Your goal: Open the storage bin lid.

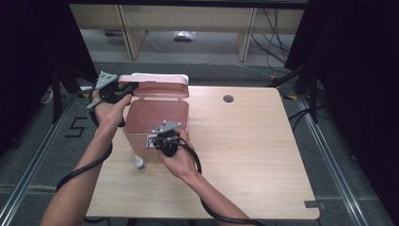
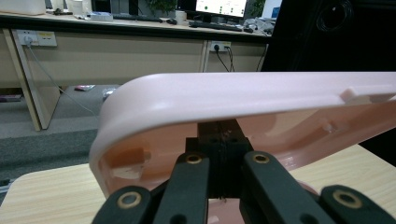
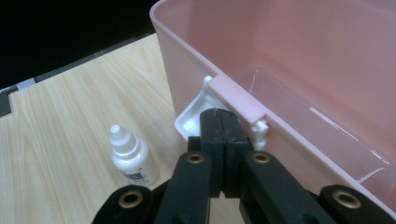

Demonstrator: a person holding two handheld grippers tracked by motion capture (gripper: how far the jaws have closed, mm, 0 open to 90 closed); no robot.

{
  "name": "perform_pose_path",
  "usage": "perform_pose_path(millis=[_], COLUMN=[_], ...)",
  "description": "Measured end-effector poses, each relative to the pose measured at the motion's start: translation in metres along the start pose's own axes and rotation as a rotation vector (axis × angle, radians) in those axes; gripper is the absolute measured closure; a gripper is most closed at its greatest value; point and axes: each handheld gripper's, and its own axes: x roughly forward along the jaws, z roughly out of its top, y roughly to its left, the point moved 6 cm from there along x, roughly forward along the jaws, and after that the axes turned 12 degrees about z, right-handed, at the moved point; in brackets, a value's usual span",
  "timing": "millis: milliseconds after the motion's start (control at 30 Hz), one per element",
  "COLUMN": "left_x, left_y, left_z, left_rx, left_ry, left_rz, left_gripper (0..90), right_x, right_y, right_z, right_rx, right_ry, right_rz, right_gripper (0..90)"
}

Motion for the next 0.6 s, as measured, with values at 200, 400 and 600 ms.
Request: perform_pose_path(millis=[200,400,600], left_x=[0.005,0.011,0.015], left_y=[0.001,0.003,0.003], left_z=[-0.001,-0.001,0.001], left_rx=[0.003,-0.004,-0.005], left_ry=[0.003,0.009,0.003], left_rz=[0.009,0.024,0.035], left_gripper=[89.6,89.5,89.6], right_x=[0.000,0.000,0.000], right_y=[0.000,-0.001,0.000], right_z=[0.000,0.000,0.000], right_rx=[-0.007,-0.016,-0.008], right_ry=[0.004,0.002,0.002], right_rz=[0.000,-0.004,-0.001], right_gripper=[90.0,90.0,90.0])
